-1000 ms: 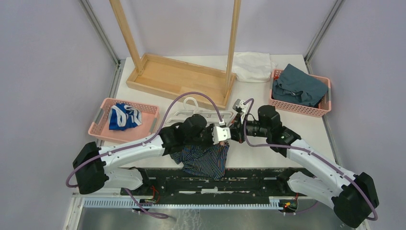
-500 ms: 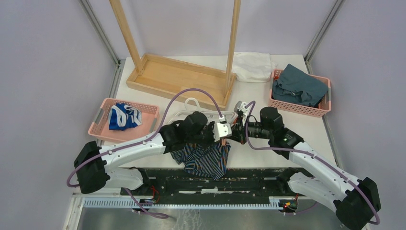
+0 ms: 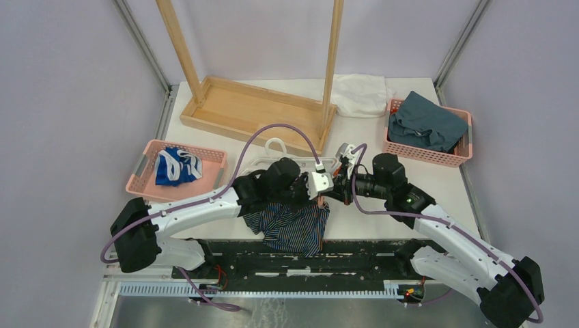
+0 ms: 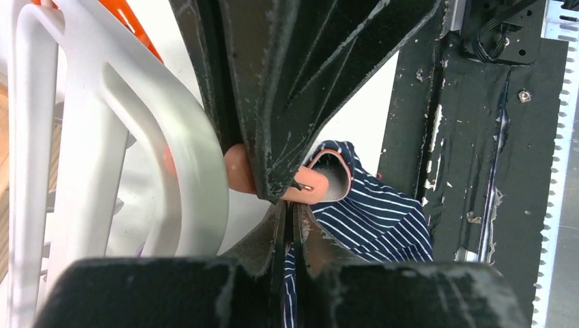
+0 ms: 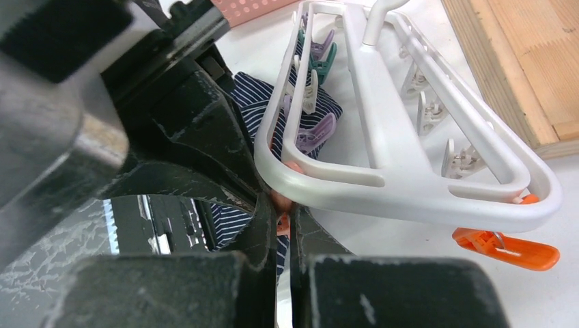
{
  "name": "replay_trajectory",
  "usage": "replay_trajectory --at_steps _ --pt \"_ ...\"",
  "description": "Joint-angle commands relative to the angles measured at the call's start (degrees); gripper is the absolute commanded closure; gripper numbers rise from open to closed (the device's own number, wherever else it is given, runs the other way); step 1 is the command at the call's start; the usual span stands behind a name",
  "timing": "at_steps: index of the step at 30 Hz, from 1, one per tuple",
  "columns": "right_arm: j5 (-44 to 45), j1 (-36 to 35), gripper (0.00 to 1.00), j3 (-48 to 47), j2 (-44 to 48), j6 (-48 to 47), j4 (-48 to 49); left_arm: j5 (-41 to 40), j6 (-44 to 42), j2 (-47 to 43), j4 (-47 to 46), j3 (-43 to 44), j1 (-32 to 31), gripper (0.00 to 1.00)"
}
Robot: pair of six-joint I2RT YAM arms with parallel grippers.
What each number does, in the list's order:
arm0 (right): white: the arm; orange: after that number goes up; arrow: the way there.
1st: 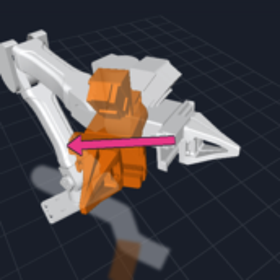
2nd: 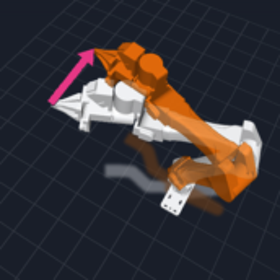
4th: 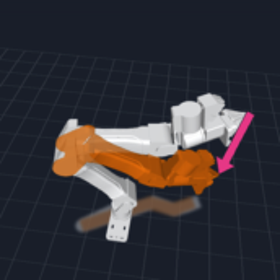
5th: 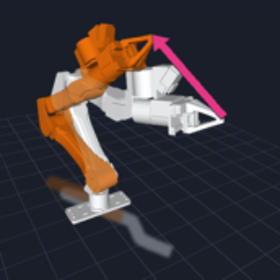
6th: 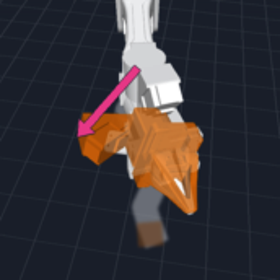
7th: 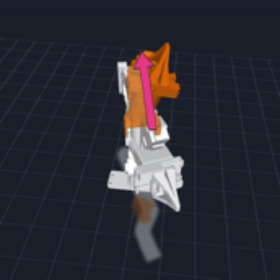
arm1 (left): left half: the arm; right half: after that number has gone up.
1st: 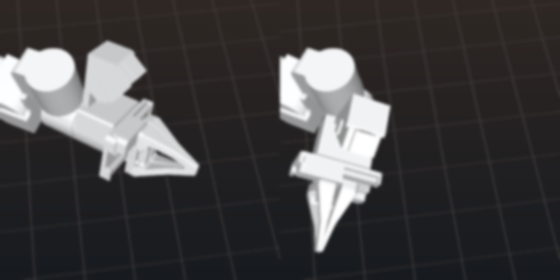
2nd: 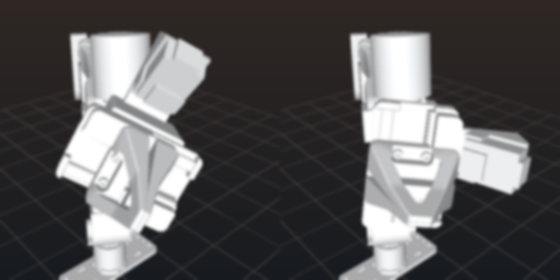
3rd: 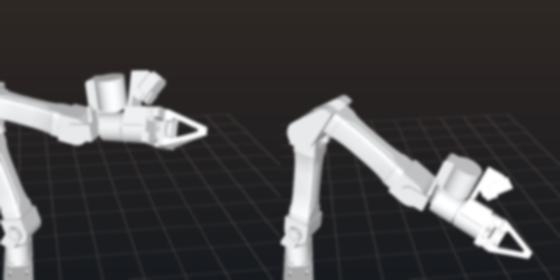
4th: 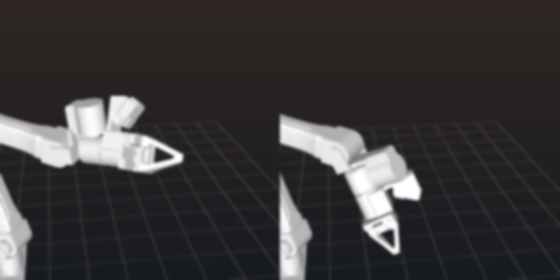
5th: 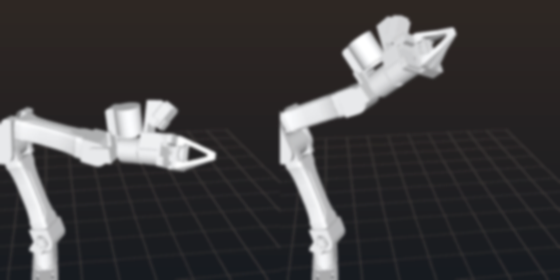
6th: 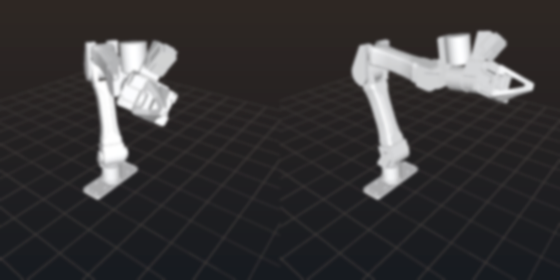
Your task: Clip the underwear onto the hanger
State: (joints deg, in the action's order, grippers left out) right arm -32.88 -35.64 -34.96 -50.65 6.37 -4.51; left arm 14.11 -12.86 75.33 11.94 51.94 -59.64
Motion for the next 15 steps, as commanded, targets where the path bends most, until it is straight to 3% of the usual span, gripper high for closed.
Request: replay_trajectory --at_steps 1,6,10,15 --pt "6.7 -0.3 0.99 -2.6 0.8 -0.6 2.2 3.4 2.0 -2.2 -4.1 -0.5 -0.3 0.97" --pt "17.1 -0.3 0.99 -3.0 -1.0 0.2 -0.3 7.9 -6.2 -3.6 -7.6 -8.5 -0.6 0.96" --pt "16.1 -0.4 0.99 -2.5 -3.1 -0.3 0.7 9.0 -10.5 -3.4 -11.0 -14.1 -0.9 0.92" --pt "14.9 -0.4 0.99 -1.1 -5.5 -3.3 0.5 10.4 -15.2 -0.8 -9.8 -15.1 -1.7 0.77"
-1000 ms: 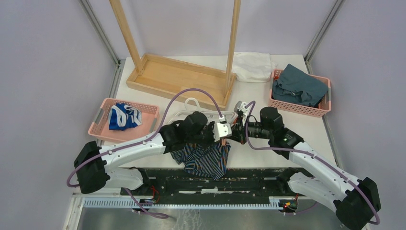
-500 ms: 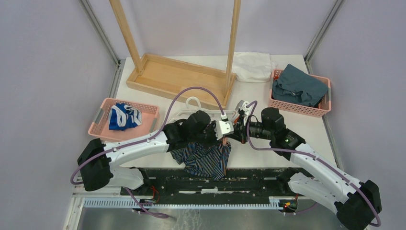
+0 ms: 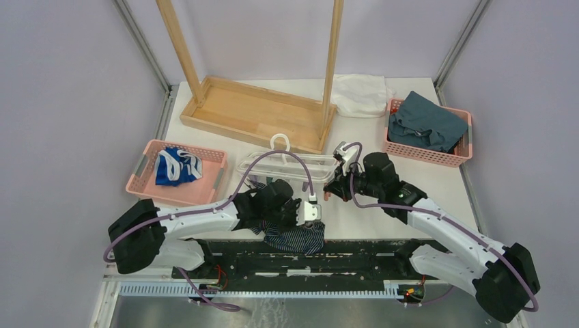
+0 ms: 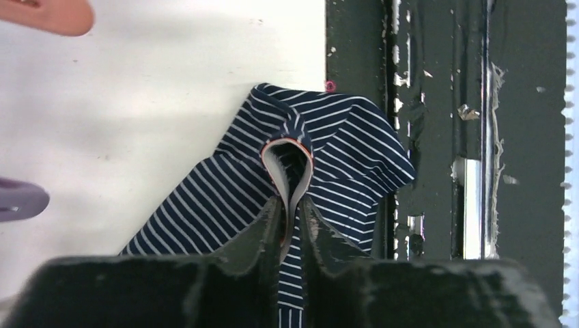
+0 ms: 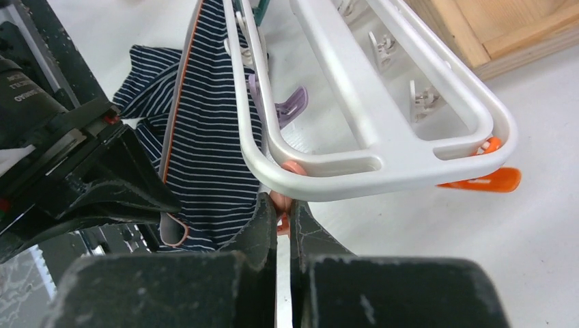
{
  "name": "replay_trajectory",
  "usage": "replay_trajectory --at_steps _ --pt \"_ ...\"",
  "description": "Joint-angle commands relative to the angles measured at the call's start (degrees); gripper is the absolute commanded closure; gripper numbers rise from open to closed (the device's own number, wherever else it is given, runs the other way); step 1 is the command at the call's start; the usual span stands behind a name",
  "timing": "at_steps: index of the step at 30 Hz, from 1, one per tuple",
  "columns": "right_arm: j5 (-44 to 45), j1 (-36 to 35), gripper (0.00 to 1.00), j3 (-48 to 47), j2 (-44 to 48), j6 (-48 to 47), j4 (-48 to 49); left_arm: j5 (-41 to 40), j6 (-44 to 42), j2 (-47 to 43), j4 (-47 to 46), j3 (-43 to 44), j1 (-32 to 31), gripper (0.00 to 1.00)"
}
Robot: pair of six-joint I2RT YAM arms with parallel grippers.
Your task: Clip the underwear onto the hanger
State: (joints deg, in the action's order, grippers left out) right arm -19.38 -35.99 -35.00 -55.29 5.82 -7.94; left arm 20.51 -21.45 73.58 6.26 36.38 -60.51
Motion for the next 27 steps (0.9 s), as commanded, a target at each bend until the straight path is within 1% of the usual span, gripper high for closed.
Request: replay_trajectory --at_steps 1,5,6,7,8,12,18,19,20,22,27 --pt "1.2 0.0 0.99 -0.7 -1.0 -3.0 3.8 4.2 -7.5 1.3 -3.9 0.4 -0.9 0.74" --pt "1.1 0.0 0.99 0.3 -1.3 -2.8 4.3 4.4 -10.0 2.8 -3.1 0.8 -1.1 0.63" --pt "1.0 0.0 0.99 0.4 -1.3 -2.7 4.3 4.4 -10.6 3.2 -2.7 0.8 -1.2 0.52" --pt "0.9 0.0 0.99 0.3 -1.3 -2.7 4.3 4.4 -11.0 3.6 -2.4 1.0 -1.2 0.44" --pt "0.8 0.0 0.99 0.2 -1.4 -2.7 4.3 4.4 -11.2 3.8 -2.1 1.1 -1.3 0.43" --pt "0.6 0.0 0.99 -0.1 -1.6 -2.9 4.2 4.2 -11.5 4.0 -1.9 0.4 -1.4 0.42" --pt "0.1 0.0 0.99 0.2 -1.9 -2.9 4.4 2.4 -10.0 2.9 -4.3 -1.1 -1.4 0.41" --pt "0.0 0.0 0.99 0.1 -1.7 -3.0 4.4 2.3 -9.5 2.2 -4.8 -1.5 -1.5 0.39" --pt "0.1 0.0 0.99 0.2 -1.7 -3.1 4.4 2.5 -9.0 1.2 -5.8 -2.2 -1.6 0.36" --pt "0.2 0.0 0.99 0.3 -1.6 -3.2 4.3 2.9 -7.7 -1.3 -7.8 -4.2 -1.5 0.35" --pt "0.1 0.0 0.99 0.5 -1.6 -3.0 4.6 1.3 -4.0 -8.1 -16.6 -12.2 -2.9 0.34"
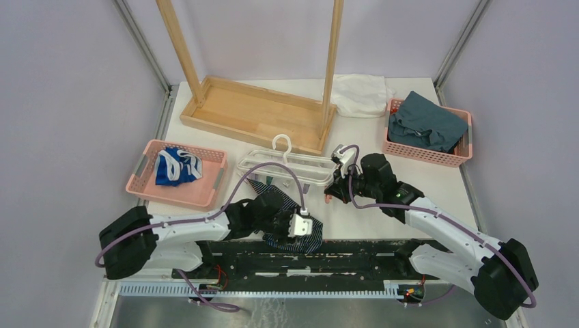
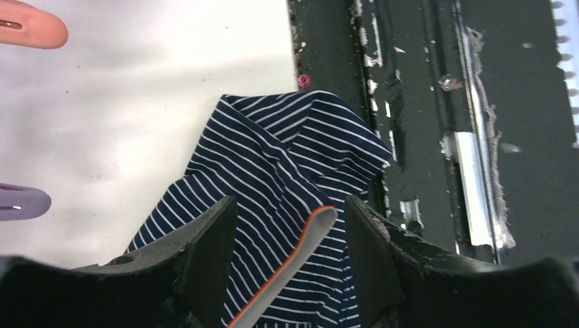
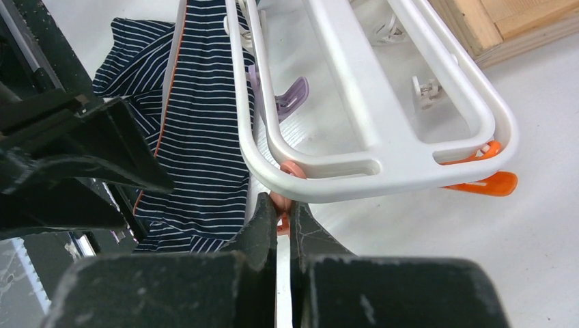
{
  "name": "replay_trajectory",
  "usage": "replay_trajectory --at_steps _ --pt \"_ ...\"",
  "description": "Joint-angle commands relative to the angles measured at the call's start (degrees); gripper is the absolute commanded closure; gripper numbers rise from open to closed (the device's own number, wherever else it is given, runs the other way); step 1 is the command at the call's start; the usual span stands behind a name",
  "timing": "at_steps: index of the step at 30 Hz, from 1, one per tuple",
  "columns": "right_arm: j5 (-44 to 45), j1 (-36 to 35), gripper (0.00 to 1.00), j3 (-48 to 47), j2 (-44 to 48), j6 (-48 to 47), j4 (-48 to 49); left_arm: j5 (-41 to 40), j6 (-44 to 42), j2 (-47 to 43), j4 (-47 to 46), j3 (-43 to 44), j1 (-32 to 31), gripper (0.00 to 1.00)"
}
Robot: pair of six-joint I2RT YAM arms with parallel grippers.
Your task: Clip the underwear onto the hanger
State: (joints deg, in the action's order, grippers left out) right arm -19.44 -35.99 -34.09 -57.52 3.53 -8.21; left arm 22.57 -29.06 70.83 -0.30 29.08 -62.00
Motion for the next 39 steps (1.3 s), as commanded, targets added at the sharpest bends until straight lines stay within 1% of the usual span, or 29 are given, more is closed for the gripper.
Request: replay_trajectory --at_steps 1,5,9,13,17,20,24,26,32,39 --pt "0.0 0.0 0.99 -0.5 0.5 -0.8 5.0 -1.9 4.4 -6.8 -12.3 -6.8 -1.8 0.35" --pt "-0.7 0.0 0.99 -0.6 -0.3 -0.5 5.4 -8.5 5.3 -13.3 -19.6 -13.7 -4.3 0.34" --pt "-1.1 0.0 0.99 -0.6 -0.7 -0.2 6.1 -16.1 3.1 -16.1 -21.6 -16.4 -8.3 0.32" --pt "-1.5 0.0 0.99 -0.5 -0.9 0.3 6.6 -22.5 0.3 -13.7 -21.7 -16.2 -13.0 0.31" --pt "-1.8 0.0 0.99 -0.5 -1.1 0.3 6.8 -29.3 -2.9 -7.7 -21.3 -14.5 -16.6 0.31" --pt "-2.0 0.0 0.99 -0.6 -1.4 0.3 7.0 -33.8 -2.8 -4.0 -22.2 -13.7 -18.4 0.32" --pt "-2.0 0.0 0.99 -0.9 -1.5 0.1 7.0 -36.1 -0.4 -2.7 -29.2 -16.4 -19.1 0.35" --pt "-2.1 0.0 0.99 -0.9 -1.4 -0.1 6.8 -38.0 0.4 -3.2 -32.5 -17.9 -19.4 0.41" --pt "-2.0 0.0 0.99 -1.0 -1.6 -0.2 6.8 -39.3 -0.8 -4.8 -33.3 -18.4 -19.5 0.46" --pt "-2.3 0.0 0.99 -1.0 -1.9 0.1 6.9 -38.5 -0.4 -3.3 -34.6 -19.2 -19.5 0.5"
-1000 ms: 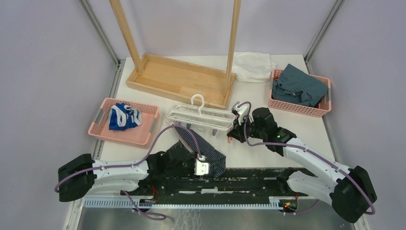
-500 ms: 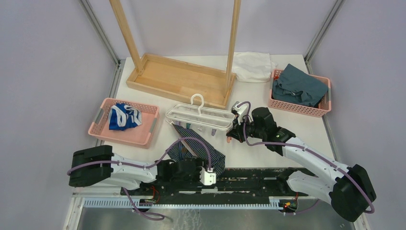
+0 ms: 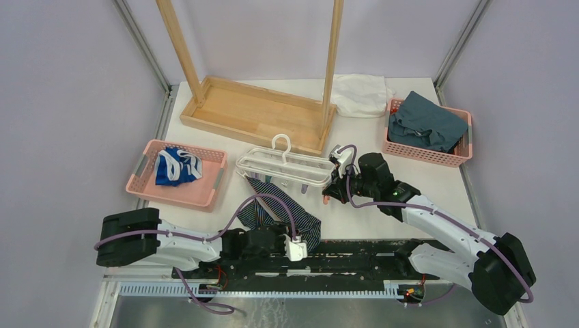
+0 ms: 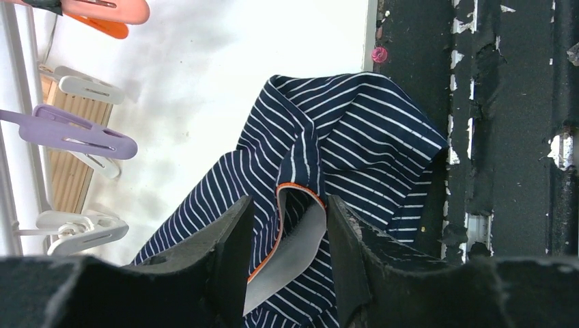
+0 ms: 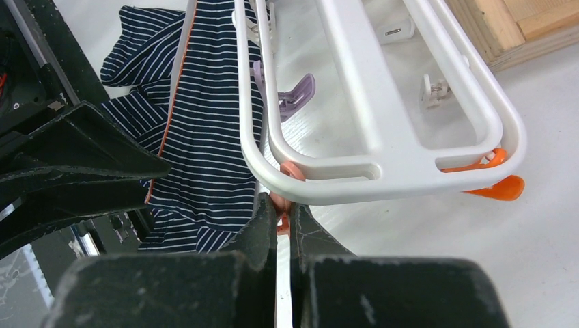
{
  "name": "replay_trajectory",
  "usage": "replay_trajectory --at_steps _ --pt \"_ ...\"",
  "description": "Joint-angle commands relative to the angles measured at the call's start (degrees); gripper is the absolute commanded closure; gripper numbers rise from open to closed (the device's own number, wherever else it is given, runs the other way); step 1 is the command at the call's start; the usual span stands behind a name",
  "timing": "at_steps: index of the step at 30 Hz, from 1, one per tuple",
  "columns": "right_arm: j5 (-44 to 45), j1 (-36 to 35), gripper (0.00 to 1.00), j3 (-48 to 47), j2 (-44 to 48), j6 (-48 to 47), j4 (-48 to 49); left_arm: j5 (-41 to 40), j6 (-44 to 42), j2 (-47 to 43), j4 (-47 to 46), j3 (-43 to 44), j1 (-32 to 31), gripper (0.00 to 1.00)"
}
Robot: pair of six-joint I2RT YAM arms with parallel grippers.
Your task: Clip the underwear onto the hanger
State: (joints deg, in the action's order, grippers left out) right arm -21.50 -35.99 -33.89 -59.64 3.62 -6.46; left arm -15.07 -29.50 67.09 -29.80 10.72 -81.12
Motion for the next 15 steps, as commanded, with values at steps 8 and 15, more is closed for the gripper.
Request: replay_trajectory --at_steps 8,15 --pt "-0.7 0.0 0.99 -1.7 -0.5 0.1 5.1 1.0 -0.8 5.3 -6.5 0.5 -0.3 0.53" --pt "-0.7 0.0 0.99 -1.8 -0.2 0.1 4.8 1.1 -1.2 5.7 -6.9 2.2 -0.4 0.75"
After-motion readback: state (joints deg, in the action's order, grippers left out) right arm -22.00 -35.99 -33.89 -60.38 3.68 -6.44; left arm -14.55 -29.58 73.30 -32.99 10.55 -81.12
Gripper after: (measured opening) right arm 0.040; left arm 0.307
